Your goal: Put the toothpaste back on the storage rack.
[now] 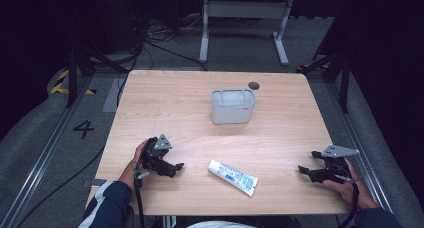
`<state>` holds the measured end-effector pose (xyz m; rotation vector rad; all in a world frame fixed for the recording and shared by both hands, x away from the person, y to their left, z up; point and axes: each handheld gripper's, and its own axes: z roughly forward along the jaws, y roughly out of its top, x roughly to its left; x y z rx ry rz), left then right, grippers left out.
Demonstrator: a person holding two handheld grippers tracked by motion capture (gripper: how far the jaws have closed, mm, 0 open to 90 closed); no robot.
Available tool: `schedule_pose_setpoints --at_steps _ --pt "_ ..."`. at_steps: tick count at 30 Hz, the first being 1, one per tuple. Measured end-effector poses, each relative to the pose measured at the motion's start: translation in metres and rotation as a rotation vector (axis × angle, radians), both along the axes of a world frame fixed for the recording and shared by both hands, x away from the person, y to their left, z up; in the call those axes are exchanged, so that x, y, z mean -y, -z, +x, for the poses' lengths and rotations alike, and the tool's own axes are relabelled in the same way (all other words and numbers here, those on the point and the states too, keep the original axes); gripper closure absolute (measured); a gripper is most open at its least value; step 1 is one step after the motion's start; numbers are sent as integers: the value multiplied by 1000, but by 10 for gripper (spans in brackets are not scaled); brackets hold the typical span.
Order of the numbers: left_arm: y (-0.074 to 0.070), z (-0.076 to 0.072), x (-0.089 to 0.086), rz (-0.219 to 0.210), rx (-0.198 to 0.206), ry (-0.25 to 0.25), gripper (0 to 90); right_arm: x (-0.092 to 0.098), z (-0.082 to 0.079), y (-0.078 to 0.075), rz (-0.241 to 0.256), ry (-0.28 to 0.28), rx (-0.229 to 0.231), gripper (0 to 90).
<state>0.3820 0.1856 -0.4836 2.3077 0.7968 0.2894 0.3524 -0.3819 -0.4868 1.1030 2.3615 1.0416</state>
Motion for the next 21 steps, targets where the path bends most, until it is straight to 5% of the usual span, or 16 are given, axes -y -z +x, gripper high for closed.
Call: schedule_pose_setpoints --at_steps 10,16,21 --pt "0 3 -3 -5 -2 64 0 0 0 0 0 0 0 152" --pt "-7 9 3 66 -43 108 20 0 0 0 0 2 1 152" --pt "-14 10 8 88 -68 165 126 0 -2 0 -1 6 3 154"
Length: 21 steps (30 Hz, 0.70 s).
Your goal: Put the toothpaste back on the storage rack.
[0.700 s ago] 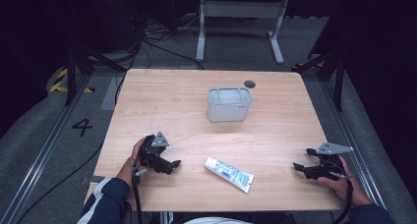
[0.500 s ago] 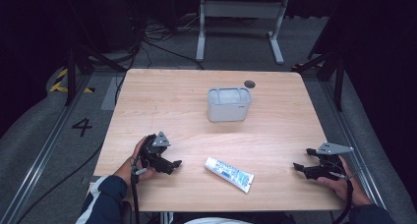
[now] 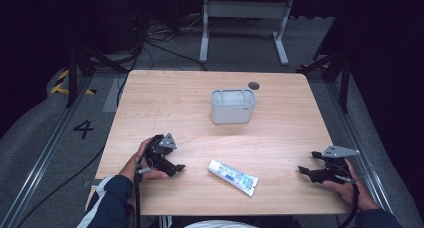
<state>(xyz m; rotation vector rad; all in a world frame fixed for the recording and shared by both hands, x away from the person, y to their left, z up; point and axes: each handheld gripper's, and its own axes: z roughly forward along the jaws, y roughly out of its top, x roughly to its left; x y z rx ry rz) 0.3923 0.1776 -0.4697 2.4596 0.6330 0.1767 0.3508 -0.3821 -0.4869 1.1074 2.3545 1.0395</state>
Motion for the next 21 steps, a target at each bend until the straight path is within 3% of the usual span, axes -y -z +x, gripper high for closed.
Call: schedule_pose_setpoints --at_steps 1,2,3,5,7,9,12,21 --pt "0 0 0 0 0 0 178 0 -1 0 -1 1 0 155" --pt "-2 1 1 -18 -30 13 186 1 -2 0 0 1 1 156" --pt "-2 1 1 -18 -30 13 181 1 -2 0 0 1 1 156" --pt "-5 1 4 25 -30 39 188 1 -3 0 1 3 -1 156" --pt "-8 -2 7 47 -12 58 198 1 -3 0 1 3 -1 156" --pt "-11 -3 9 58 -26 80 199 1 -2 0 1 1 -1 155" --pt "-19 -6 14 98 -4 108 212 1 -2 0 2 1 0 155" --pt "-41 -11 40 116 45 209 219 1 -2 0 1 1 0 155"
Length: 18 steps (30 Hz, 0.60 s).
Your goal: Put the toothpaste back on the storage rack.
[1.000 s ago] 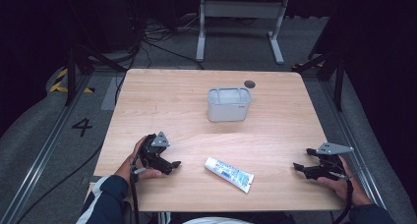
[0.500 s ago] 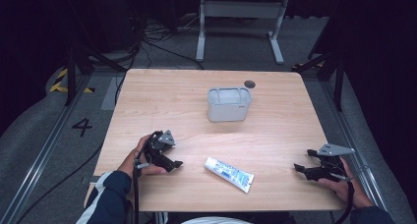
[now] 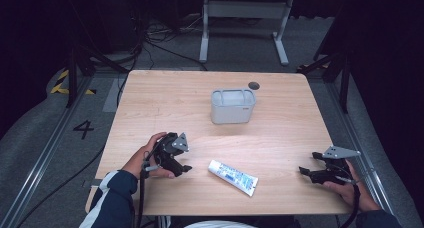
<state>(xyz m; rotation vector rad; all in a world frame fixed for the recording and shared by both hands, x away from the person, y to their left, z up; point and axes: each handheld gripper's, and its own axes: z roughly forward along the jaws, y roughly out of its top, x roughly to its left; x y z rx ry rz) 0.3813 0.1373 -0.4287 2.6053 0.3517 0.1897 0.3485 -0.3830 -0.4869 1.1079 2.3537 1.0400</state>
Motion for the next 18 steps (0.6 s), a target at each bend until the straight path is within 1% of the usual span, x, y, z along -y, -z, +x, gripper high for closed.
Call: schedule_pose_setpoints --at_steps 1,5,6,10,18 --pt "-1 -1 3 1 0 5 219 0 0 0 1 0 0 156" --pt "-5 -3 19 19 10 65 220 0 0 0 1 0 -1 156" --pt "-5 -3 19 19 10 65 220 0 0 0 1 0 -1 156" --pt "-9 -6 37 31 16 116 219 0 0 0 1 0 -1 155" --pt "-12 -9 62 42 19 183 220 0 0 0 1 0 0 156"
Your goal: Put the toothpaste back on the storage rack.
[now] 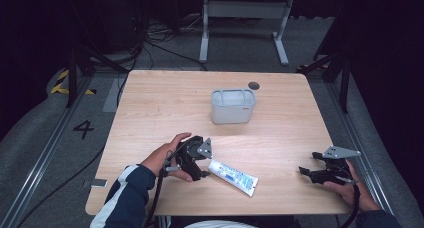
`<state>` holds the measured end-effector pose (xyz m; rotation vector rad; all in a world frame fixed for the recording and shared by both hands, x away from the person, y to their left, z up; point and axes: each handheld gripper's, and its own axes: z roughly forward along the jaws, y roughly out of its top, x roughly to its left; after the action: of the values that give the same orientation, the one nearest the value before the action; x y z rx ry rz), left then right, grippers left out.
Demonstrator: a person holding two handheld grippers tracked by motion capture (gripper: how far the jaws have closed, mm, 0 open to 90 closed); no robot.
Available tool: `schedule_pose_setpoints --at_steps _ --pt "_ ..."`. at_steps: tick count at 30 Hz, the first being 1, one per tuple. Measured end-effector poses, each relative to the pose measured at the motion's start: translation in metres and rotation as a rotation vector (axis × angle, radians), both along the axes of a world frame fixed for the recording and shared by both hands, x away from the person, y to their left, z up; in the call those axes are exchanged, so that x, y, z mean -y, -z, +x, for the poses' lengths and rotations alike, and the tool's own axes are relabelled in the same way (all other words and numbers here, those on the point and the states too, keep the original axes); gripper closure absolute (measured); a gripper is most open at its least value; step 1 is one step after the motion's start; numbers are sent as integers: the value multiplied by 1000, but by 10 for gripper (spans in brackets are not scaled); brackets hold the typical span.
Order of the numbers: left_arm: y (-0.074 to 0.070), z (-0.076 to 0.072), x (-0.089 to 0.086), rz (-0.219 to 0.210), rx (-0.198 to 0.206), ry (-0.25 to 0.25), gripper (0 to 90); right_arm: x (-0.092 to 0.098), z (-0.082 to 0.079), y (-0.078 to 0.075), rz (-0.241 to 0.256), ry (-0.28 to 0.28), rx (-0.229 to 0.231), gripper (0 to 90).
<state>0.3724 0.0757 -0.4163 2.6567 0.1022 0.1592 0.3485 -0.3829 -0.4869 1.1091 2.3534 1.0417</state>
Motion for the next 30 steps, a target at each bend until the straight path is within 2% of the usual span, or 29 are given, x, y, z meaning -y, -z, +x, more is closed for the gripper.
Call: schedule_pose_setpoints --at_steps 2,7,13,14,16,25,30 --pt "-2 0 7 18 1 32 220 0 0 0 0 0 0 155" --pt "-1 0 21 24 1 65 220 0 0 0 0 0 0 155" --pt "0 -1 36 47 3 112 219 0 0 0 -1 0 0 156" --pt "-1 0 39 61 5 132 219 0 0 0 0 0 0 156" --pt "2 -2 44 64 -8 132 219 0 0 0 -1 0 0 155" --pt "7 -4 62 104 -6 186 223 0 0 0 -1 0 0 155" --pt "8 -5 69 105 -9 215 239 0 0 0 0 0 0 155"
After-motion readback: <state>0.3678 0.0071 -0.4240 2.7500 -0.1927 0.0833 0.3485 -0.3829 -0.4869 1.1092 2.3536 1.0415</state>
